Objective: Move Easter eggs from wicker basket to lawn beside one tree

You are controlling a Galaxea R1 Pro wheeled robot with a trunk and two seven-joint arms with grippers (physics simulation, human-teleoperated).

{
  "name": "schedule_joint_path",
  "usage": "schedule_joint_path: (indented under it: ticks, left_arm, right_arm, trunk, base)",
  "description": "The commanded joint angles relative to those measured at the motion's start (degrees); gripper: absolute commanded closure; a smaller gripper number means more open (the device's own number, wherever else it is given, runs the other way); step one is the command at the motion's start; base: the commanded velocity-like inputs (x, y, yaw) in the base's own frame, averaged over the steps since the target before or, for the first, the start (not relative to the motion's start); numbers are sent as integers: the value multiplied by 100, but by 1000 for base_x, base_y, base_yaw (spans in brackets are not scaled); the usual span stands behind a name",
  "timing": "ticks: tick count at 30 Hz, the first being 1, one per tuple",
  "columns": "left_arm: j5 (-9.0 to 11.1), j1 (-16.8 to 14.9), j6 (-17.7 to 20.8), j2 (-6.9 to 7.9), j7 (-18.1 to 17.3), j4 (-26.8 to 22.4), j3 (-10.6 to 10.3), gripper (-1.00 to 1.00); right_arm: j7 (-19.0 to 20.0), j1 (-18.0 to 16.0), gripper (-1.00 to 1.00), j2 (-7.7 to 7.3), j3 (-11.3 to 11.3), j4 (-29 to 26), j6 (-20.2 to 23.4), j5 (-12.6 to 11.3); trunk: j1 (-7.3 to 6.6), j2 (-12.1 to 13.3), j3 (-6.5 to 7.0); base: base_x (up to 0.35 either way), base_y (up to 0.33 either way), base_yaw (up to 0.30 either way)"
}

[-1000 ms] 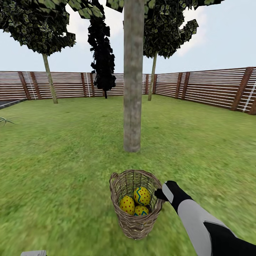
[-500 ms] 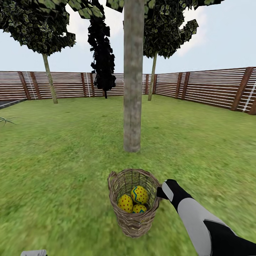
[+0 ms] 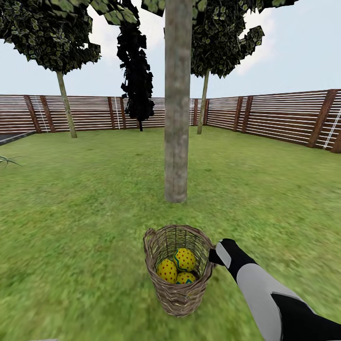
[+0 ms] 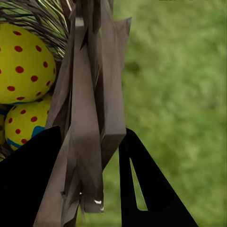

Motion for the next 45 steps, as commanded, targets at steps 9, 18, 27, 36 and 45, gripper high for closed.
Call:
schedule_joint_path:
  ticks: [9, 18, 27, 36, 45]
  left_arm:
    - [59, 8, 49, 1, -7, -6, 2, -100]
    - [58, 11, 72, 1, -7, 33, 3, -100]
    - [58, 121, 65, 1, -7, 64, 158, -100]
    - [51, 125, 57, 1, -7, 134, 453, -100]
    - [51, 125, 56, -20, -7, 135, 453, -100]
  right_arm:
    - [-39, -1, 100, 7, -2, -9, 19, -46]
    - [-31, 9, 100, 15, 0, -61, 11, -45]
    - [57, 30, 100, 25, 52, -117, -2, -46]
    - [58, 58, 100, 35, 54, -126, -7, -44]
    - [60, 61, 100, 51, 63, -126, -16, -46]
  trunk:
    - [-24, 10, 194]
    - [-163, 254, 368]
    - [-361, 615, 530]
    - [-559, 976, 691]
    - [-756, 1337, 848]
  base:
    - [0, 0, 0]
    - [0, 0, 0]
    - [0, 0, 0]
    - [0, 0, 64]
    - [0, 0, 82]
